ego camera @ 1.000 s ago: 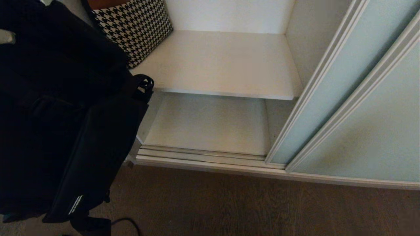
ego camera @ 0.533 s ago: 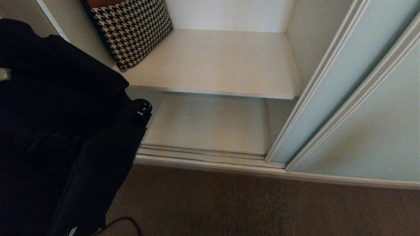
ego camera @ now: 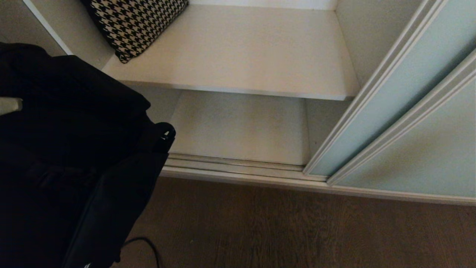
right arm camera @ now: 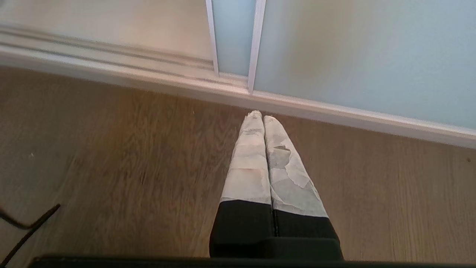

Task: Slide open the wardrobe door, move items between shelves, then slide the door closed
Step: Place the bag on the lower shelf

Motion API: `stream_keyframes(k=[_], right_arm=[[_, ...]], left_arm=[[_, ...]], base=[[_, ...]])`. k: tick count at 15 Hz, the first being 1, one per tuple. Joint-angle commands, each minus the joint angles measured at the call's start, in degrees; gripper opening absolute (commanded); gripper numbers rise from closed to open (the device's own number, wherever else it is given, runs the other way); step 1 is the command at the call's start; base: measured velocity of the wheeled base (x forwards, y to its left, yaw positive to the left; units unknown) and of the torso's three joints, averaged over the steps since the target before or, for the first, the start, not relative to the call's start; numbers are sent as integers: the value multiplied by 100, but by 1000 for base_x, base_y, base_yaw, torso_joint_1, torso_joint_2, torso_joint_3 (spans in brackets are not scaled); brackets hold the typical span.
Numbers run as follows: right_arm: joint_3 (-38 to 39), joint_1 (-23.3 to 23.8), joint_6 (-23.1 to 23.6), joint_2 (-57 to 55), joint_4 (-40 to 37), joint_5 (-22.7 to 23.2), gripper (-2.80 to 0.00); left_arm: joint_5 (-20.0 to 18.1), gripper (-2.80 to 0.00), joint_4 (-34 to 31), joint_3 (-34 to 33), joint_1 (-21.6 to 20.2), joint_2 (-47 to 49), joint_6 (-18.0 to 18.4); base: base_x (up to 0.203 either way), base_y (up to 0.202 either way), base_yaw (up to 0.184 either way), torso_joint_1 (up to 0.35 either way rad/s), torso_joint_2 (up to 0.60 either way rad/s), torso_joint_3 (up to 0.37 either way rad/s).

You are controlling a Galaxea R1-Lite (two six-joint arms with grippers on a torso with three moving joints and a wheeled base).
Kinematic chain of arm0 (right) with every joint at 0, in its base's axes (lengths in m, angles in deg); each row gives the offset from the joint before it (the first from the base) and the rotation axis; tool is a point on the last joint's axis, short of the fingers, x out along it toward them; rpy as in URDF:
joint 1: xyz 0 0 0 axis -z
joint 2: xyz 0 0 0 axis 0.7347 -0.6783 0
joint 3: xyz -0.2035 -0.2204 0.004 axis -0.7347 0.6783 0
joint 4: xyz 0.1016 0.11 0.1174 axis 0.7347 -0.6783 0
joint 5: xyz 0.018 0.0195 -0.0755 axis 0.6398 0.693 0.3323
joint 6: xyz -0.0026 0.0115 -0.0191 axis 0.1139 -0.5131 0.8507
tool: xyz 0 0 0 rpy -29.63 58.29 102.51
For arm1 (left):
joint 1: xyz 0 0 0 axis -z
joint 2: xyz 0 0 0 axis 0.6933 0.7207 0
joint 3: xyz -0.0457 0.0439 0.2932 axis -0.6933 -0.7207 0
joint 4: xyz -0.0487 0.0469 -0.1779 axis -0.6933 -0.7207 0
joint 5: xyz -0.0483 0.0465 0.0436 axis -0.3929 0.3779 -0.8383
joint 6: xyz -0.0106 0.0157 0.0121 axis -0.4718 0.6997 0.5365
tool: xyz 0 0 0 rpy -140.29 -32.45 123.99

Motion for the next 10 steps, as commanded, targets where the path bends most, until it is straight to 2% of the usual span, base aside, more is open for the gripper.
stream_keyframes(k=[1, 10], right_arm=[[9, -2, 3, 10, 0, 3, -280], [9, -2, 3, 10, 0, 3, -280]], left_arm=[[-1, -280, -2, -23, 0, 71, -2], [-1, -280, -20, -112, 0, 195, -310]], base=[[0, 0, 0, 2, -2, -189], [0, 0, 0, 2, 3, -199]])
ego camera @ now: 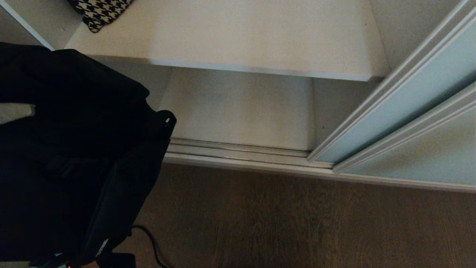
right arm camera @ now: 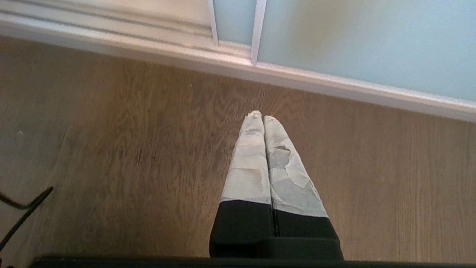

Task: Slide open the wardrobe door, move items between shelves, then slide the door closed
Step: Place the bag on the lower shelf

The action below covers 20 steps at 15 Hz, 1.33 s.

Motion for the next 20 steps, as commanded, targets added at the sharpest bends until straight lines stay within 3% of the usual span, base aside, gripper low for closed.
stream_keyframes(k=[1, 14, 18, 20], right_arm=[[9, -2, 3, 13, 2, 3, -280], [9, -2, 3, 13, 2, 3, -280], [9, -2, 3, 13, 2, 3, -280], [9, -2, 3, 13, 2, 3, -280]], left_arm=[[-3, -280, -18, -85, 0, 34, -8], [-214, -280, -49, -593, 0, 64, -270], [-293, -280, -71, -801, 16, 113, -737], [-686, -280, -82, -901, 22, 147, -1029]], base=[[0, 0, 0, 1, 2, -201], [0, 0, 0, 2, 2, -196], [0, 0, 0, 5, 3, -49], [0, 0, 0, 0, 0, 0]])
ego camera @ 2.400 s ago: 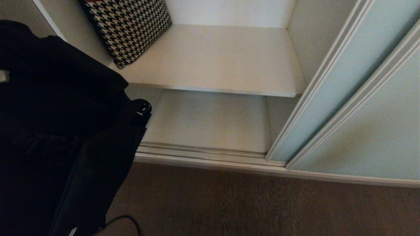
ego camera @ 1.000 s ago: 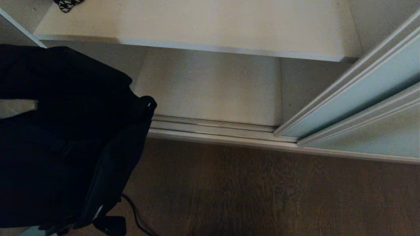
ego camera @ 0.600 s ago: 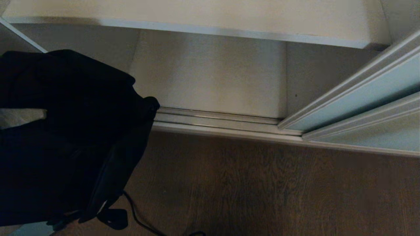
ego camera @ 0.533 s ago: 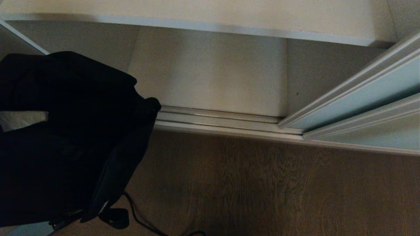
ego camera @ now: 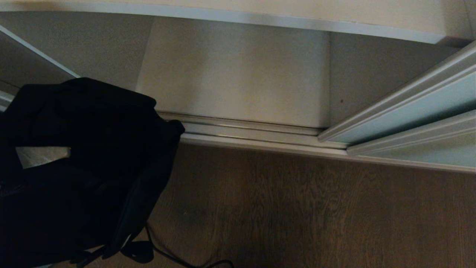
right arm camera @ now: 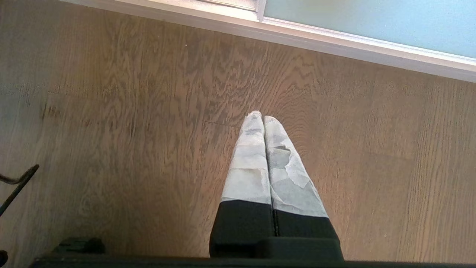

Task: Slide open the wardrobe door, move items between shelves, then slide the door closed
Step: Place the bag on the lower shelf

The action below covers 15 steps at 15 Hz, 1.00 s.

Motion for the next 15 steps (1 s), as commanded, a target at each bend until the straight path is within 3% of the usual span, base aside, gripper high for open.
stream_keyframes(k=[1, 6, 10, 15], right_arm=[[9, -2, 4, 18, 0, 2, -280], [9, -2, 4, 25, 0, 2, -280], [9, -2, 4, 18, 0, 2, -280], [9, -2, 4, 18, 0, 2, -280]], left_arm=[[-234, -280, -33, -80, 16, 93, -307], [-576, -280, -6, -56, 20, 610, -1372], [-719, -280, 32, 10, 20, 1294, -1933], [-1171, -280, 49, 916, 43, 2212, -2655]], base=[[0, 0, 0, 0, 0, 0], [0, 0, 0, 0, 0, 0], [0, 0, 0, 0, 0, 0], [0, 0, 0, 0, 0, 0]])
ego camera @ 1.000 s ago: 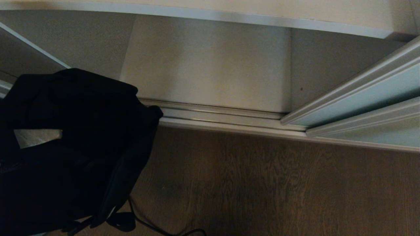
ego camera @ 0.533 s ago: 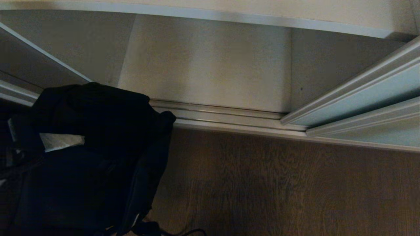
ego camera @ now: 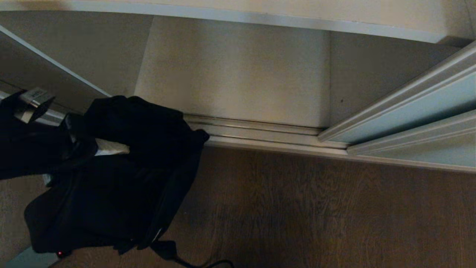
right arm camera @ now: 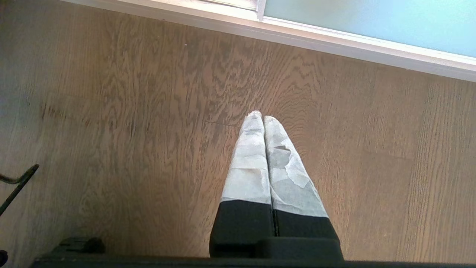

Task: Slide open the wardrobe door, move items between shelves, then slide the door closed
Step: Place the bag on the lower shelf

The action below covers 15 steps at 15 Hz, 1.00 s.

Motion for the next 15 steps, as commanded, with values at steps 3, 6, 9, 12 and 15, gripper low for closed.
stream_keyframes(k=[3, 6, 9, 12, 15], right_arm=[[9, -2, 4, 18, 0, 3, -280], [9, -2, 4, 18, 0, 3, -280], [9, -2, 4, 26, 0, 3, -280], [9, -2, 4, 18, 0, 3, -280], [9, -2, 4, 18, 0, 3, -280]], left_arm=[[-70, -280, -14, 865, 11, 1094, -614], [-74, -280, -76, 1170, 108, 1500, -1086], [-91, -280, -65, 1197, 242, 1630, -1283], [-92, -280, -31, 1445, 286, 1914, -1385], [-88, -280, -26, 1926, 326, 2414, -1540]], base=[[0, 0, 0, 0, 0, 0], [0, 0, 0, 0, 0, 0], [0, 0, 0, 0, 0, 0], [0, 0, 0, 0, 0, 0], [0, 0, 0, 0, 0, 0]])
